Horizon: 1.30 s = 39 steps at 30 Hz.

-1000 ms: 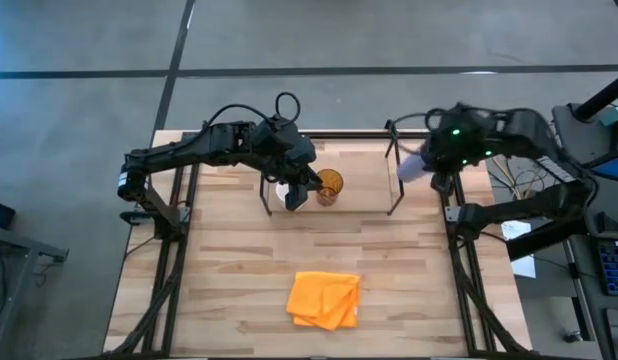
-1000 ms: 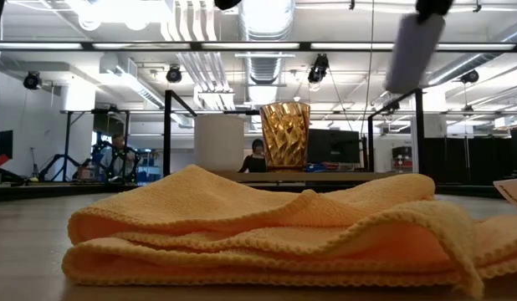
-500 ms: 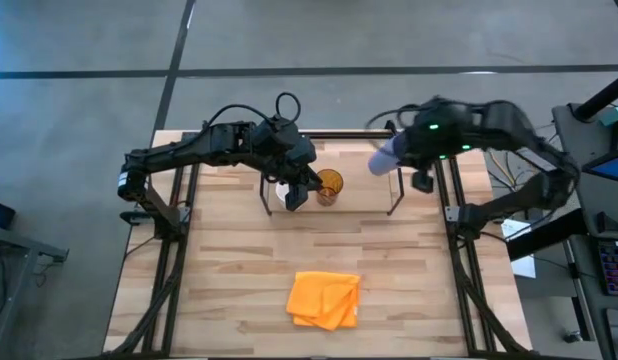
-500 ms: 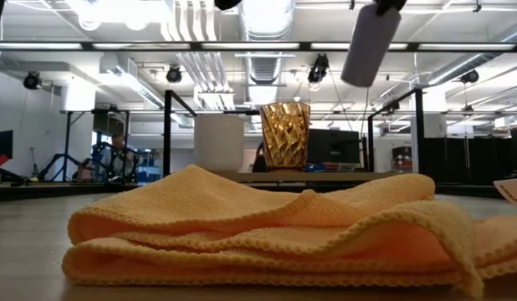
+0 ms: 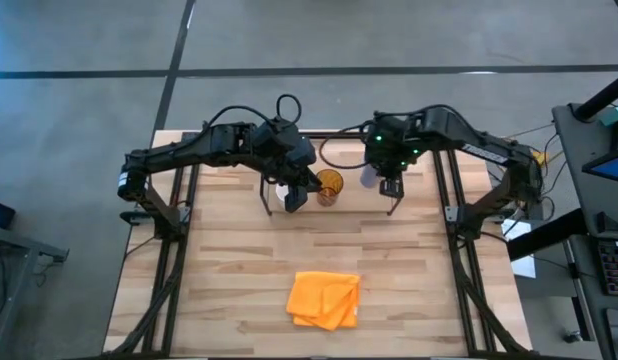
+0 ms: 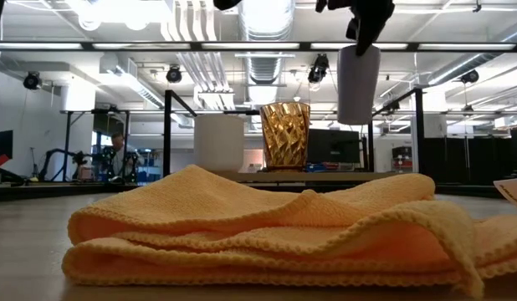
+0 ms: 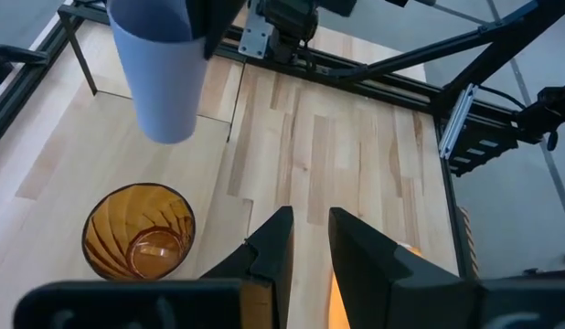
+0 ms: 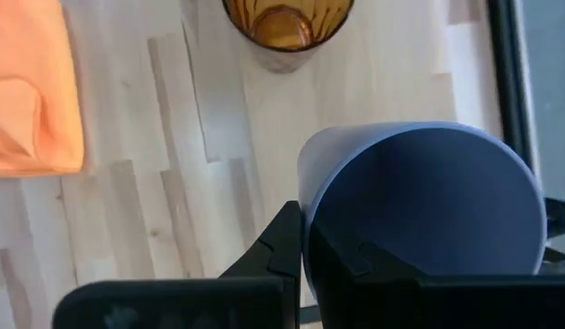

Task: Stack small to large cups/mugs on shelf
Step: Put the blue cup on the shelf

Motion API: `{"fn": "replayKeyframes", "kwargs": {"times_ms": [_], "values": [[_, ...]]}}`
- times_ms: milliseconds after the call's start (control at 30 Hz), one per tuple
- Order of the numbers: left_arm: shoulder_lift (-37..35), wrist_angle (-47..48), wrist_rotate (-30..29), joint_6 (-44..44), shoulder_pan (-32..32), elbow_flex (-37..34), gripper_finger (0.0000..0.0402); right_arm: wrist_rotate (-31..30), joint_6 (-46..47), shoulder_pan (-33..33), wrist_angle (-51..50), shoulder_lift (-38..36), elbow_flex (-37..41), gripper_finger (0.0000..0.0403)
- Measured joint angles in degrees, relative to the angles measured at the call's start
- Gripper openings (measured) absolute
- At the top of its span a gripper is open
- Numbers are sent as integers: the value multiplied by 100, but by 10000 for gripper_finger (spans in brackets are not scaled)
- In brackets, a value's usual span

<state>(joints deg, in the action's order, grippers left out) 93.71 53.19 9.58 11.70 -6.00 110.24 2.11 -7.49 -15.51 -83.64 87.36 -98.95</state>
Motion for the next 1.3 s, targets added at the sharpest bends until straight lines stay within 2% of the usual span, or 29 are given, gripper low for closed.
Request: {"fn": "replayKeyframes", "kwargs": {"times_ms": [100,267,433,667,800,1300], "values": [[-18,13,4,-3,2,0,59,320,41,40,-2,72,50,8],[-182,17,4,-9,0,2,59,385,80,105,48,139,257,8],[-397,-16,-62,-13,0,-1,59,376,149,99,269,150,601,8],[-557,-7,-221,-15,0,0,59,382,145,99,1092,201,1103,8],[-562,-5,-240,-15,7,-2,59,76,103,99,1088,358,1272,8],[-555,0,-240,-17,0,-4,59,83,102,127,1223,471,1512,8]]}}
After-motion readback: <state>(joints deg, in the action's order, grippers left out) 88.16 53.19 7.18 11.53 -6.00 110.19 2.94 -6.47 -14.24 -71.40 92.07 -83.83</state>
